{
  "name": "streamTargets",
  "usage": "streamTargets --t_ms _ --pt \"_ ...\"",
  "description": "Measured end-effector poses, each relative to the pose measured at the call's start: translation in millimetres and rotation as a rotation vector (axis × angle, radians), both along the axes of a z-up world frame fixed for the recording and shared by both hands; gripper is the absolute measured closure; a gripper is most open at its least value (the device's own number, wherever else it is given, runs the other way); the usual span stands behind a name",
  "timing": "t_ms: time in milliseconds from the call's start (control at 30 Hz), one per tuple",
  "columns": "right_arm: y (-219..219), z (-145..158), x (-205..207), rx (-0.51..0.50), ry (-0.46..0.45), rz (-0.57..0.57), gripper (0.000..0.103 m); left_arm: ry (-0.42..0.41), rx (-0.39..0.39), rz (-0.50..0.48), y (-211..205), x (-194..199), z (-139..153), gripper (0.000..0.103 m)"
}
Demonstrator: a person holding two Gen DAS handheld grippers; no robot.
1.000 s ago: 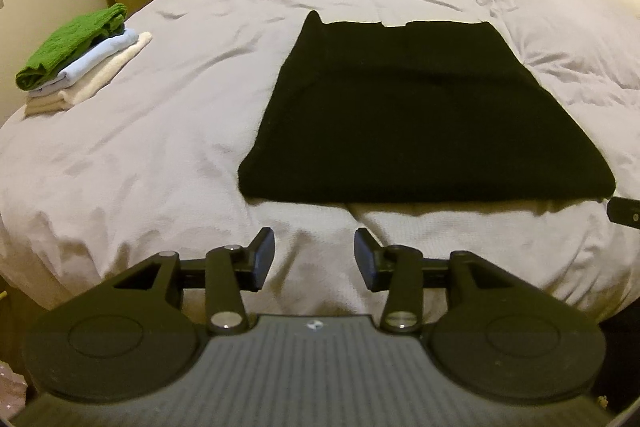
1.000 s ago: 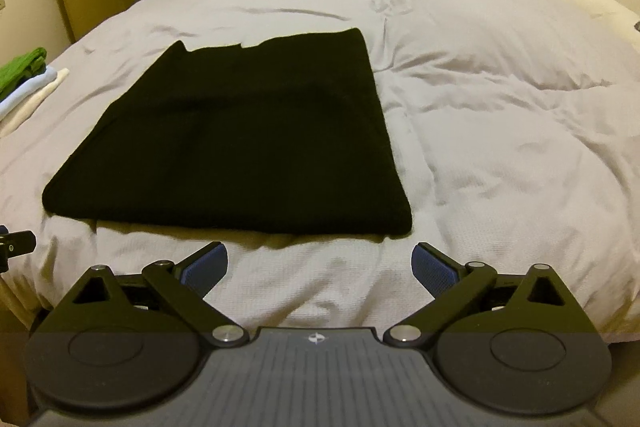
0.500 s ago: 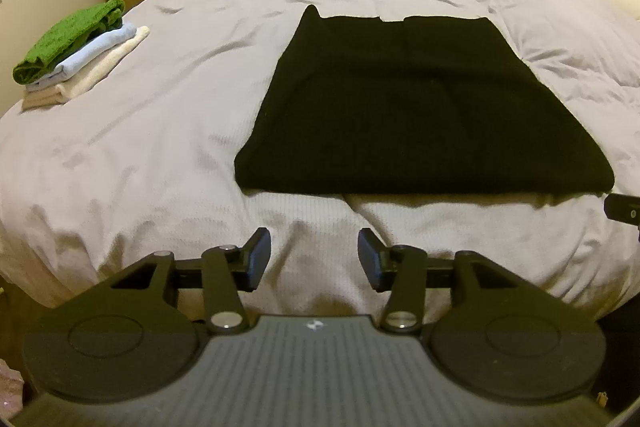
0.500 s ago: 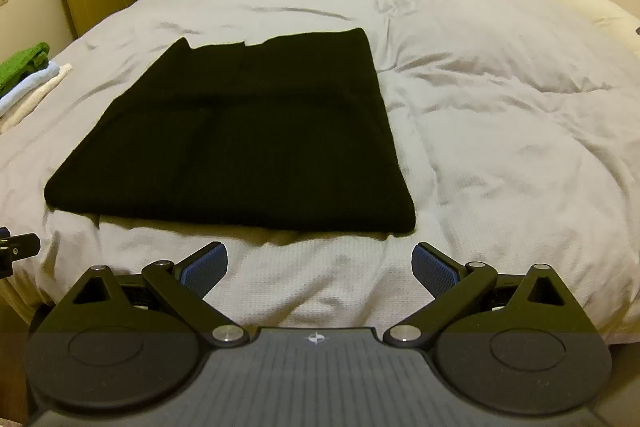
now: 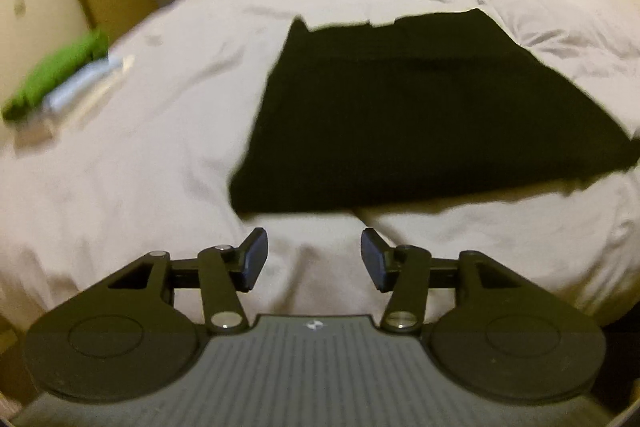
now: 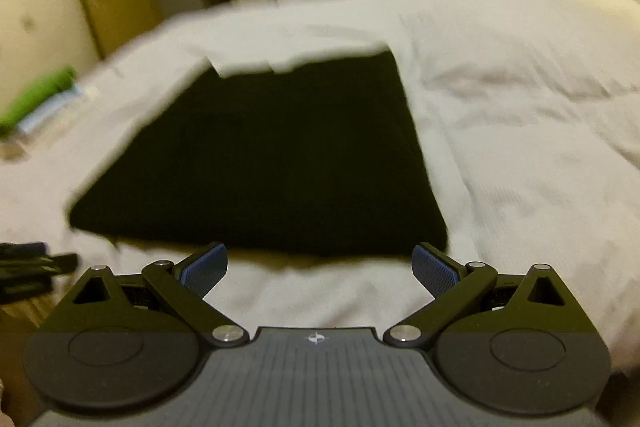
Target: Fold clothes
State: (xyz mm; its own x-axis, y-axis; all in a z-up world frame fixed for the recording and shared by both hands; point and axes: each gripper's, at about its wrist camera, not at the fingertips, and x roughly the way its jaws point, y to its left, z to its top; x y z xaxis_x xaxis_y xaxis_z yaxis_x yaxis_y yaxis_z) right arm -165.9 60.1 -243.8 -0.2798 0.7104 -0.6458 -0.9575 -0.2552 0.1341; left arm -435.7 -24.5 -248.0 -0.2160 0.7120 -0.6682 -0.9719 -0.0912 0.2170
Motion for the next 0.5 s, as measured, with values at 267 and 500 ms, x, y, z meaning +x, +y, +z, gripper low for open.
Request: streamTargets --t_ms 267,500 --pt "12 -13 13 0.042 0.01 0.011 0.002 0.137 0.015 -0.094 8 0 -15 0.055" --pt "22 -24 15 0.003 -0.025 -0.032 0.002 0.113 -0.005 -0.116 16 3 -19 0.047"
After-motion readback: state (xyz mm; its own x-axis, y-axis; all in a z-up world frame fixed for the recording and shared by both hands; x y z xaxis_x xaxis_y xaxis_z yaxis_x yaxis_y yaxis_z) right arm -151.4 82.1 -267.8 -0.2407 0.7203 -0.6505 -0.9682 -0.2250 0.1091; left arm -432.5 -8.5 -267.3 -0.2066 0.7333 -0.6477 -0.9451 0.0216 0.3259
